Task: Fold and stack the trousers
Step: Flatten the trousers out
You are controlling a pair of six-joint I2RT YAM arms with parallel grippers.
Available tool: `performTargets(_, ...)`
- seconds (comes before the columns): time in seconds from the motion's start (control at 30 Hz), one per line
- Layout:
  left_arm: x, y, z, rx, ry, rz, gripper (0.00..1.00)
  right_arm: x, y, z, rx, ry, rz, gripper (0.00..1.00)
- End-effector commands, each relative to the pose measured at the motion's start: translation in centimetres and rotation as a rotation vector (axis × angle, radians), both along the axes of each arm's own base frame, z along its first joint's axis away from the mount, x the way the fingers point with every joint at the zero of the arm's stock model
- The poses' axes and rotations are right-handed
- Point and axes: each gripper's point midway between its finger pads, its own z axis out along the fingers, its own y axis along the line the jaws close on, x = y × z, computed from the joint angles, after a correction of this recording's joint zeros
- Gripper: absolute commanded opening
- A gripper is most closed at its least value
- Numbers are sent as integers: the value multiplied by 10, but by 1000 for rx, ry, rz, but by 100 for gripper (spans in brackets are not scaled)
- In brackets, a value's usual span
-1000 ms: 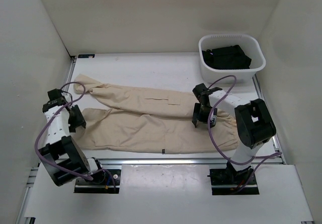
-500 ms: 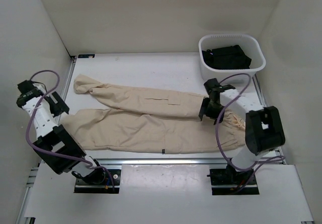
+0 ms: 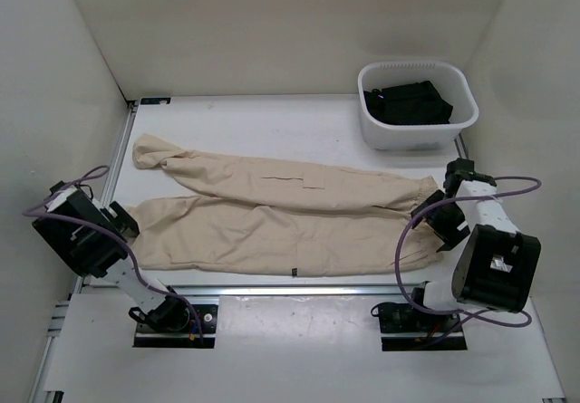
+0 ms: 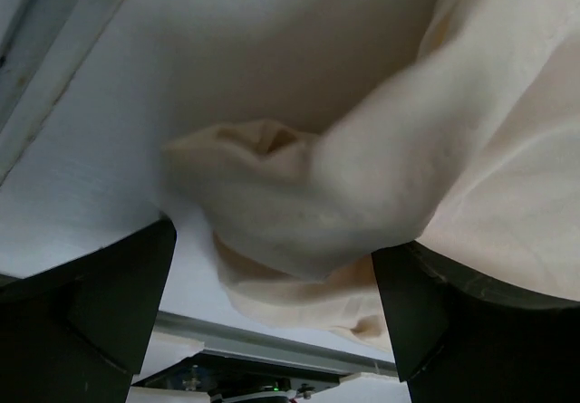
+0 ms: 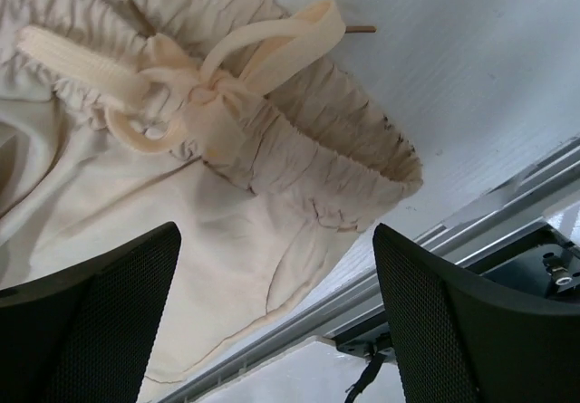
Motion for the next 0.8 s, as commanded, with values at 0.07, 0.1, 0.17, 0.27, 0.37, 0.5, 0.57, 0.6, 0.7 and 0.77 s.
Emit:
performTargets(0.07,36,-12,0,-89,-158,-26,100,-1,12,-26,120,31,17,92)
performTargets(0.1,41,-17,2,-119,-188,-29,87,0,14,-36,135,42,17,91)
performTargets(0.17,41,-24,5,-153,-199,-29,33,-11,17,-50,147,86,5,82)
performTargets(0.27,38,-16,25,-119,-188,-19,14,-20,18,-63,156,121,-16,41)
performTargets(0.37,41,4,70,48,-210,-38,14,-21,17,-65,149,132,-17,25)
performTargets(0.5,51,-27,109,168,-190,-193,14,-21,14,-64,141,143,6,21)
performTargets(0.57,44,-71,90,121,-47,-354,14,-17,13,-62,138,131,7,21)
performTargets(0.6,39,-84,77,100,13,-408,28,-13,11,-62,137,130,17,21)
performTargets(0.7,40,-121,32,35,155,-568,61,-8,12,-59,146,123,18,27)
performTargets(0.77,67,-150,24,19,141,-678,85,-8,12,-59,149,135,26,32)
